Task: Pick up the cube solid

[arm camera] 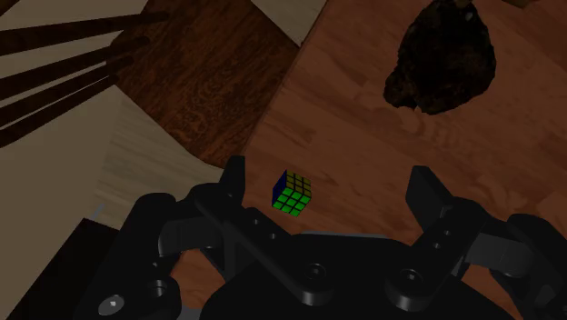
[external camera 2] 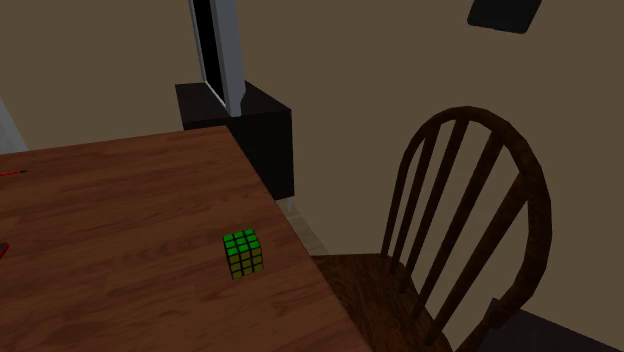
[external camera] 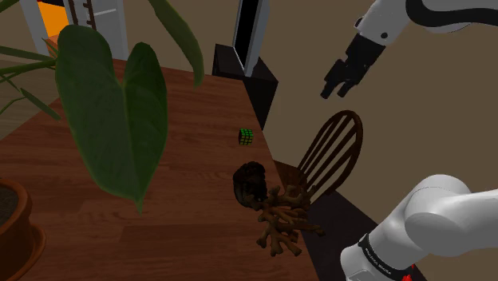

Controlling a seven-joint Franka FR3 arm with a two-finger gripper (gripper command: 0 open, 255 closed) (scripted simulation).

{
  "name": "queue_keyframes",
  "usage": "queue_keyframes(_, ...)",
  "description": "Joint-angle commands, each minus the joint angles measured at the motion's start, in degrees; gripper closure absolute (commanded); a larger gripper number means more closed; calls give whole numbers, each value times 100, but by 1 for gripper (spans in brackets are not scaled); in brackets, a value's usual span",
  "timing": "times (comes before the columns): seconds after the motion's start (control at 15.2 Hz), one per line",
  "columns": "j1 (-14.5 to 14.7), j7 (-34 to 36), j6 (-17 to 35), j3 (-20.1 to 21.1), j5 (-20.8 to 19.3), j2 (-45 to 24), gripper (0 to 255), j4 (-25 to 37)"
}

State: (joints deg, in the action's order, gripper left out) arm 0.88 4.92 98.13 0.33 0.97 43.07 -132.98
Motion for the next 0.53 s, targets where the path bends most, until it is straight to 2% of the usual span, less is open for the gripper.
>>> queue_keyframes(0.0,0,0,0,0,0,0,0,0)
queue_keyframes(0.46,-70,233,1112,81,11,-1234,0,-45)
